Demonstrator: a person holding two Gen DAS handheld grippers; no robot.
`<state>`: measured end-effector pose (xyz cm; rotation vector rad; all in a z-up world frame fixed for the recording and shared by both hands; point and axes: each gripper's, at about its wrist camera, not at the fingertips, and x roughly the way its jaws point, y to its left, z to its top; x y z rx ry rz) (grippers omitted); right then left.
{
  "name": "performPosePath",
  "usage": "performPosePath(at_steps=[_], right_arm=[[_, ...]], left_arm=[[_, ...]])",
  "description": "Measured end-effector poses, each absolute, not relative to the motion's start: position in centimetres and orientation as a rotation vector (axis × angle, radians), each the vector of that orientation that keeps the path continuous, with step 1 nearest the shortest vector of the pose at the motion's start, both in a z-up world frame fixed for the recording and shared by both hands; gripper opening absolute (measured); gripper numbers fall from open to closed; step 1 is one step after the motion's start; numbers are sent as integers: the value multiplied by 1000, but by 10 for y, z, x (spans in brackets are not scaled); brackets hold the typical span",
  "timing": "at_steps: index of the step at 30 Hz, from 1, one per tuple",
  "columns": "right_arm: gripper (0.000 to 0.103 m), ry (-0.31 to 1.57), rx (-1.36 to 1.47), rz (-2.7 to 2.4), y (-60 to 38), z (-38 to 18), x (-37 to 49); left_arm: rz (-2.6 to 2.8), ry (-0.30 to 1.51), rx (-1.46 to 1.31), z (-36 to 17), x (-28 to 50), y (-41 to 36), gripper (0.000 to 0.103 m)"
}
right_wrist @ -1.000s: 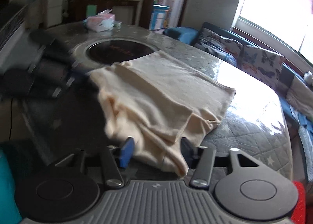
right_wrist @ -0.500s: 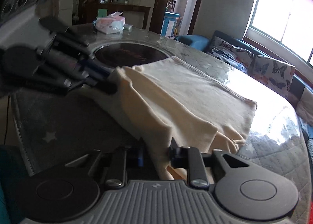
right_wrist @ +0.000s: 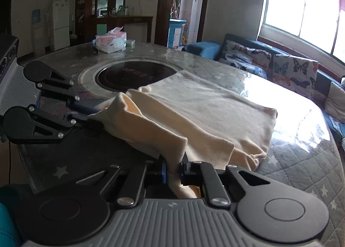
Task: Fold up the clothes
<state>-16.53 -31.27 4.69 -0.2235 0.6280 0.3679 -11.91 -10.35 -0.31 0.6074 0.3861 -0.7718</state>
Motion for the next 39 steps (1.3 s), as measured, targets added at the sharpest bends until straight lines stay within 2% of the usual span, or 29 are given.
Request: performPosePath(at_steps=[8,15,20,26,31,39], right_arm=[[9,584,-242,388,-312,68,-186],[9,608,-266,464,-307,92,-225],[9,625,-282,503,-301,104,-245],[9,604,-296,493,-302,117,-223],[9,599,-303,463,-311,125,-172],[9,666,-270,390,-327,98,-65]], left_arm=[[-816,379,535,23,-146,-90,6],[-890,407,469,51,-194,-65,5],[-888,411,448,61,-197,-59,5],[-832,375,418,74,-156,-72,6],[-775,354,390,80,-104,-93,5],[-649,475,372,45,-12,-133,6]])
